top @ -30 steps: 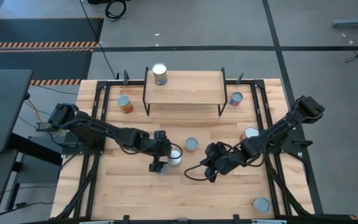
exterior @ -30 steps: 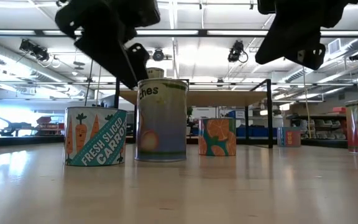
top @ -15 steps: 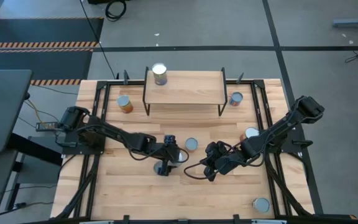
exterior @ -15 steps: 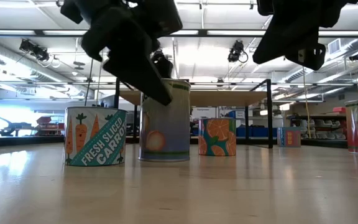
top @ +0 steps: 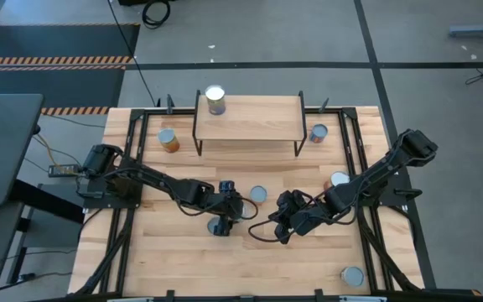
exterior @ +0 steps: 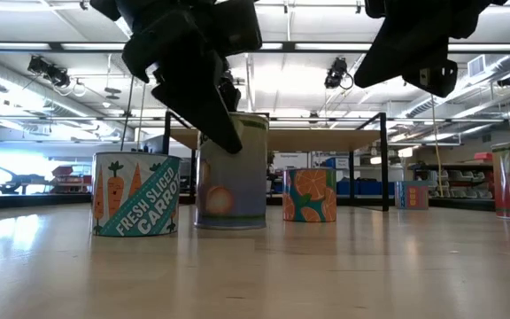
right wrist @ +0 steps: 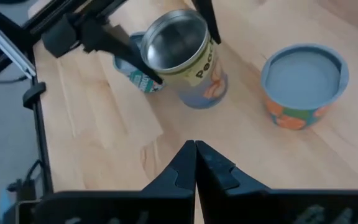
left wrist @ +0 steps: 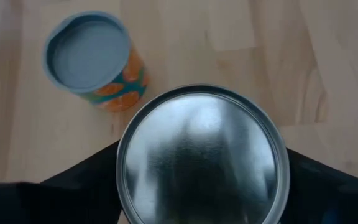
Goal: Pick and place cans onto a shelf
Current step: Put the canned peaches on the shelf aligned with the other canned peaches
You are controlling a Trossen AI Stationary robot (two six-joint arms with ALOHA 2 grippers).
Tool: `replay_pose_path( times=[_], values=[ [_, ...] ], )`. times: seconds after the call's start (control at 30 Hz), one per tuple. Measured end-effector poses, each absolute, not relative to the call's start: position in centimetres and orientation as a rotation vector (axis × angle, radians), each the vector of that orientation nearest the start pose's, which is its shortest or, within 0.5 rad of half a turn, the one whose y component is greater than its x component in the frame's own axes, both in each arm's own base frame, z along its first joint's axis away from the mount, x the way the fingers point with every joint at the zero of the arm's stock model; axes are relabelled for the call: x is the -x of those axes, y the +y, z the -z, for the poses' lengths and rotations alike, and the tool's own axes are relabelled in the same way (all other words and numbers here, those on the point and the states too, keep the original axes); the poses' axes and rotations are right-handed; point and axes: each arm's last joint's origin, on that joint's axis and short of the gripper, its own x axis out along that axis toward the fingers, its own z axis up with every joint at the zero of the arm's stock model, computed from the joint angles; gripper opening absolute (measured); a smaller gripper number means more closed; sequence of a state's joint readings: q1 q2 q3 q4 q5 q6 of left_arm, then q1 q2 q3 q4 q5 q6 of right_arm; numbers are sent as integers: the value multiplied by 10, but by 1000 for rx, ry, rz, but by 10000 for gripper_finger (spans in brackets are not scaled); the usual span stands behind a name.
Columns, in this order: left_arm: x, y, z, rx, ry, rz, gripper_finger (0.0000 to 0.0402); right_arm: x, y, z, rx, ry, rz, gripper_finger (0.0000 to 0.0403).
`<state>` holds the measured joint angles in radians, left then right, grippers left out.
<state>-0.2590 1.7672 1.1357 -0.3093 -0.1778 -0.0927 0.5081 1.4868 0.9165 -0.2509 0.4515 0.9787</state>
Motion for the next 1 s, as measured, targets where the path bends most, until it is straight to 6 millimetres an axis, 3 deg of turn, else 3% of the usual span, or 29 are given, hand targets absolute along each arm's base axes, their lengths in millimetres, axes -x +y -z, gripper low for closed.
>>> replay_pose_path(
  times=[0.17, 0.33, 0.5, 0.67, 0.83, 1.0],
  values=[
    [-352, -84, -205, -102, 976, 5, 309, -273, 131, -219, -524, 647, 280, 9],
    [-350, -75, -272, -81, 888, -27, 309, -269, 124, -240, -480, 576, 223, 9],
    [-335, -37, -333, 7, 829, -174, 310, -259, 111, -272, -398, 461, 158, 9],
    [-302, 14, -383, 120, 760, -445, 313, -250, 96, -298, -284, 351, 123, 9],
    [-285, 63, -391, 241, 713, -712, 314, -250, 78, -308, -207, 299, 155, 9],
    [-281, 91, -363, 253, 810, -795, 314, -257, 61, -306, -197, 302, 225, 9]
  ],
)
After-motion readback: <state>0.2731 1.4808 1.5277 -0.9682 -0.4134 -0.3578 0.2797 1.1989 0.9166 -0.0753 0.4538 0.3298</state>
